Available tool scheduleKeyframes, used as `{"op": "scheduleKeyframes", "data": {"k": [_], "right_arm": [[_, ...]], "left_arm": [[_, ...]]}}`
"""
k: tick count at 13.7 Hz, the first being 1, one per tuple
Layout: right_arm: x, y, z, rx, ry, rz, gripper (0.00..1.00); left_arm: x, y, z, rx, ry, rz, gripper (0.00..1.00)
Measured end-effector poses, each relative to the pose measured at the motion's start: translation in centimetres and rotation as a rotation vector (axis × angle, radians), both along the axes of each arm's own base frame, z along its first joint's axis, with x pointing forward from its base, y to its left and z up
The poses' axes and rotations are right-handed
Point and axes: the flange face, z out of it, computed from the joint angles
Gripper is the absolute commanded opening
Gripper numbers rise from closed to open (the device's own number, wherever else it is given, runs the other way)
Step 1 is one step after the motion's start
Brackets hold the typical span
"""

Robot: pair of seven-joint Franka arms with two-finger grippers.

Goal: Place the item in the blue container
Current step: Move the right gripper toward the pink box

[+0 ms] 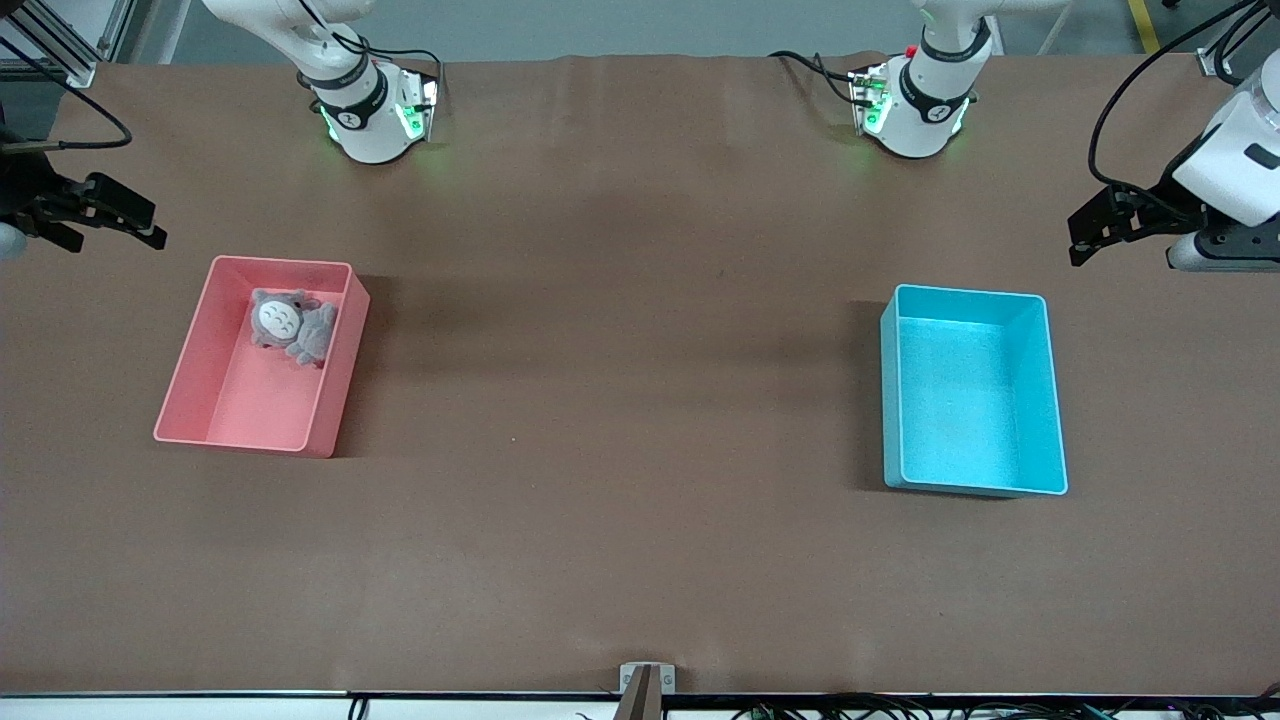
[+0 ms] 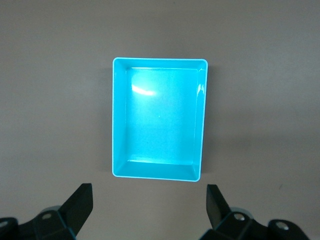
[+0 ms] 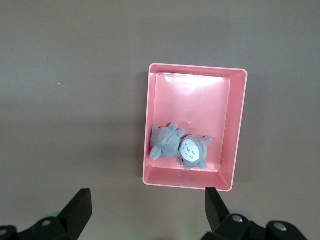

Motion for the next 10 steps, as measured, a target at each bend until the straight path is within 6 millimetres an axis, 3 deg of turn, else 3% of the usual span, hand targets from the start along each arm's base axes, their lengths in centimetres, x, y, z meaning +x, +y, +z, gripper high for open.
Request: {"op": "scheduleKeyframes", "data": {"k": [10], "right_arm": [[0.1,0.0,0.0,0.0,-0.006,0.0,1.0]], "left_arm": [[0.9,1.1,0.5,-0.004,-0.003,0.022,1.0]]}}
